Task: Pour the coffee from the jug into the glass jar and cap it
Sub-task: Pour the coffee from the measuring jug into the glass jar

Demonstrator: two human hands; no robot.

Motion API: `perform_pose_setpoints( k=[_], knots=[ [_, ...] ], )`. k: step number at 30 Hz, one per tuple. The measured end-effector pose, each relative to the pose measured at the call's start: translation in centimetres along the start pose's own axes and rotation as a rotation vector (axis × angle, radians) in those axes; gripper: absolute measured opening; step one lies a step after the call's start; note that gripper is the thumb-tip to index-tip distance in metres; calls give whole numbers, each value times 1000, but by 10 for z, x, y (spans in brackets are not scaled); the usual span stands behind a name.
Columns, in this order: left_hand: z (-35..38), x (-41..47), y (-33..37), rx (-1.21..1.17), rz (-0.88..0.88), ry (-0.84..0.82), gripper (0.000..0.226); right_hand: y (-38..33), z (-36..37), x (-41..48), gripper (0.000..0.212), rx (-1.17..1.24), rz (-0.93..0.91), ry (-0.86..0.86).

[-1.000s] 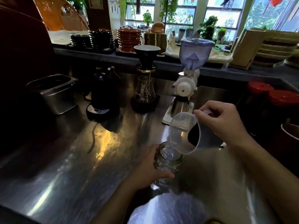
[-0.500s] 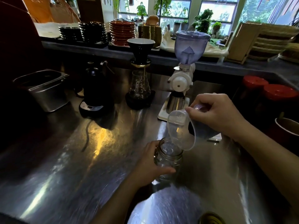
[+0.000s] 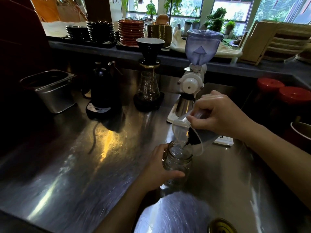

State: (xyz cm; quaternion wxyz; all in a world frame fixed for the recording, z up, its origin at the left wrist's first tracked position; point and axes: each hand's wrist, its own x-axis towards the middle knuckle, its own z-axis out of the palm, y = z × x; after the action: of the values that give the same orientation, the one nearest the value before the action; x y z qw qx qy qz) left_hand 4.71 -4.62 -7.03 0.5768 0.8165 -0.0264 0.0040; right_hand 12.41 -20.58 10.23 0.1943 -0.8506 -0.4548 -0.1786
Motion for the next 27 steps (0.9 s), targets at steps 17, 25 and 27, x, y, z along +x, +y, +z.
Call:
perform_pose_setpoints(
  k=[17, 25, 27],
  knots=[
    [0, -1, 3, 21, -1, -6, 79, -6, 8, 5, 24, -83, -198, -38],
    [-1, 0, 2, 22, 18, 3, 79, -8, 10, 7, 24, -99, -251, -32],
    [0, 1, 1, 15, 22, 5, 78, -7, 11, 7, 25, -99, -261, -26]
  ],
)
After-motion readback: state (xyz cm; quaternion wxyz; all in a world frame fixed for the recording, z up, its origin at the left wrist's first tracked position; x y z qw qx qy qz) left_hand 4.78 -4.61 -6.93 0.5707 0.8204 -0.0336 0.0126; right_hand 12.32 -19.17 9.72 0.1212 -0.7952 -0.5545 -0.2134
